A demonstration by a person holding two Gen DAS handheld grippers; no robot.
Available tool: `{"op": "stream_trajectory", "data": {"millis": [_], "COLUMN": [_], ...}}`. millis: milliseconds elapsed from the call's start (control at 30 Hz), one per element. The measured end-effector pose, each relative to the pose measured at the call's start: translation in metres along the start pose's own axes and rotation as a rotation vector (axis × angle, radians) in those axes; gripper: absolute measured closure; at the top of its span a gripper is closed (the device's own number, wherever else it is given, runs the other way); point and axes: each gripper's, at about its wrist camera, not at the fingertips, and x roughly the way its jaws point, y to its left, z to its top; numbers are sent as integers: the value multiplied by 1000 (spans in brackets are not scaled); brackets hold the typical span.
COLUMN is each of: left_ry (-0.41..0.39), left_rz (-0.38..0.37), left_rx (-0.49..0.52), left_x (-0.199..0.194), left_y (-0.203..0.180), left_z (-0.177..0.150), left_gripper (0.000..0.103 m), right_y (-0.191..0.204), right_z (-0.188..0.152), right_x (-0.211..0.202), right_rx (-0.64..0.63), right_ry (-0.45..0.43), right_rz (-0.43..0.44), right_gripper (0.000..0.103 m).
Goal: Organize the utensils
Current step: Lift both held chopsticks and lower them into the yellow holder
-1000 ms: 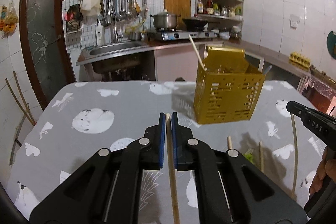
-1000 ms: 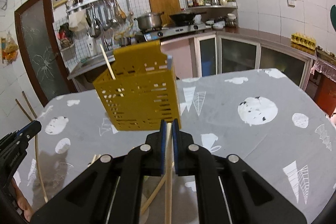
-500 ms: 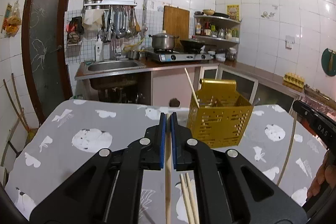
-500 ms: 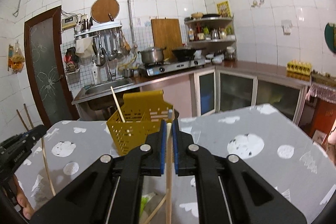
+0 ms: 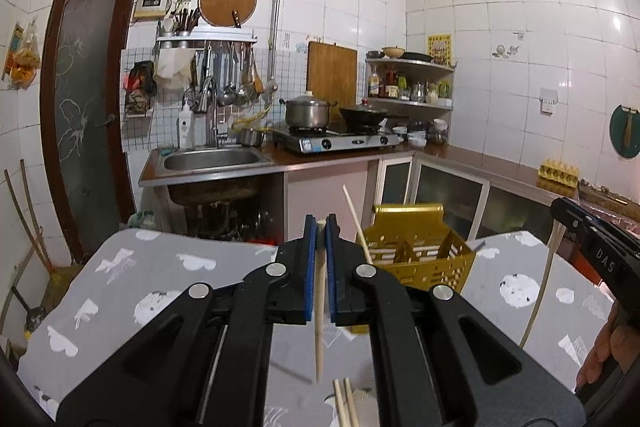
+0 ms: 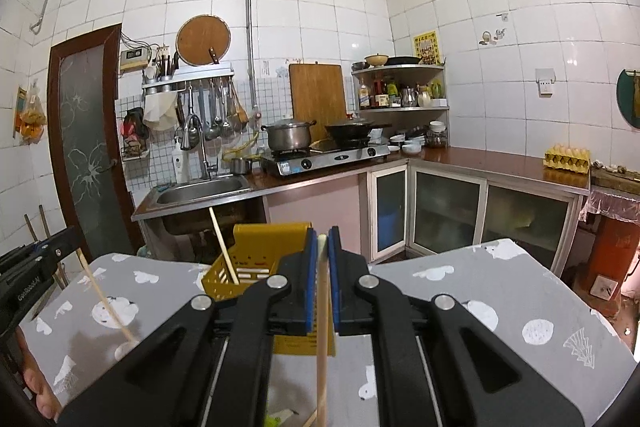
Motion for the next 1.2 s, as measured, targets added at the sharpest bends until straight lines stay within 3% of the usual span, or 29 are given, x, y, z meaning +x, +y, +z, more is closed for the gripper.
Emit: {"op": "stream_trajectory", "data": {"millis": [733,967,1200], "left_ry": [-175,-168,-85], "left_rz": [-125,-118,-84], "left_rx": [-21,1,5], "left_x": [32,70,126], "left_y": [-45,-60,-57], "left_z": [136,134,87], "left_gripper": [100,100,100], "right_y": [10,11,7], "right_z": [111,120,81], "right_x": [56,98,141], "right_rx": [50,68,68], "right_ry": [-138,-180,-157], "right_rz": [5,5,7], "right_gripper": [97,97,97]}}
